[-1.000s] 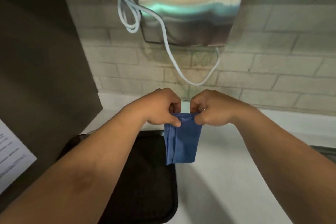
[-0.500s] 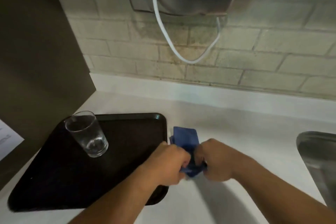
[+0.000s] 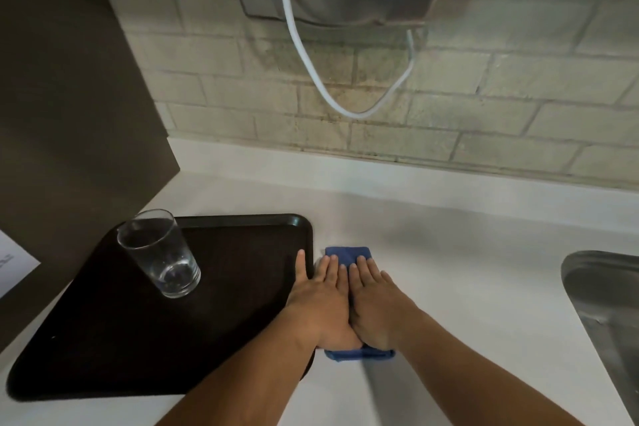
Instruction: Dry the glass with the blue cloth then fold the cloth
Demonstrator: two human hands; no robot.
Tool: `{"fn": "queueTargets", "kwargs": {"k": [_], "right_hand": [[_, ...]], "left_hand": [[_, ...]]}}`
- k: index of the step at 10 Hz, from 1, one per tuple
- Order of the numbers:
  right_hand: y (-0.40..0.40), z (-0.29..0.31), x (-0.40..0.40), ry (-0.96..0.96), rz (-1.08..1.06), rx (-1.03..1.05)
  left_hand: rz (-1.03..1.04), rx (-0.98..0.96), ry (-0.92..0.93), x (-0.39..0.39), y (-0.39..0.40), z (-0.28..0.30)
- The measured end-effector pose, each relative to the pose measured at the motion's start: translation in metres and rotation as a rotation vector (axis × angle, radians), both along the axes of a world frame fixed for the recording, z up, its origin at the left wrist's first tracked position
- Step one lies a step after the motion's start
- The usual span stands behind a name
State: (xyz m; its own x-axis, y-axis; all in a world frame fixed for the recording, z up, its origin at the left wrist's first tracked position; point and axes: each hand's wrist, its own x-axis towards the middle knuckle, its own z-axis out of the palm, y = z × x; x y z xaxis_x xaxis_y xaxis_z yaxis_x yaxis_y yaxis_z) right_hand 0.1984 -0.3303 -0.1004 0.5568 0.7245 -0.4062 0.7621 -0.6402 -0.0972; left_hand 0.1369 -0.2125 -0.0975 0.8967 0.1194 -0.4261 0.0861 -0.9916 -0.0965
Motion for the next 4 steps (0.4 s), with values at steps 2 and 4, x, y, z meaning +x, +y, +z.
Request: {"fn": "queueTargets", "kwargs": {"k": [2,4], "right_hand": [[-0.003,-0.004,0.001,0.024,-0.017,0.021],[0.010,0.019,0.006,-0.077,-0.107,0.140]], "left_hand": [[-0.017,0.006,-0.017,0.002,-0.002,0.001],[0.023,-0.182,-0.124,0.006,0.016,0.028]]}}
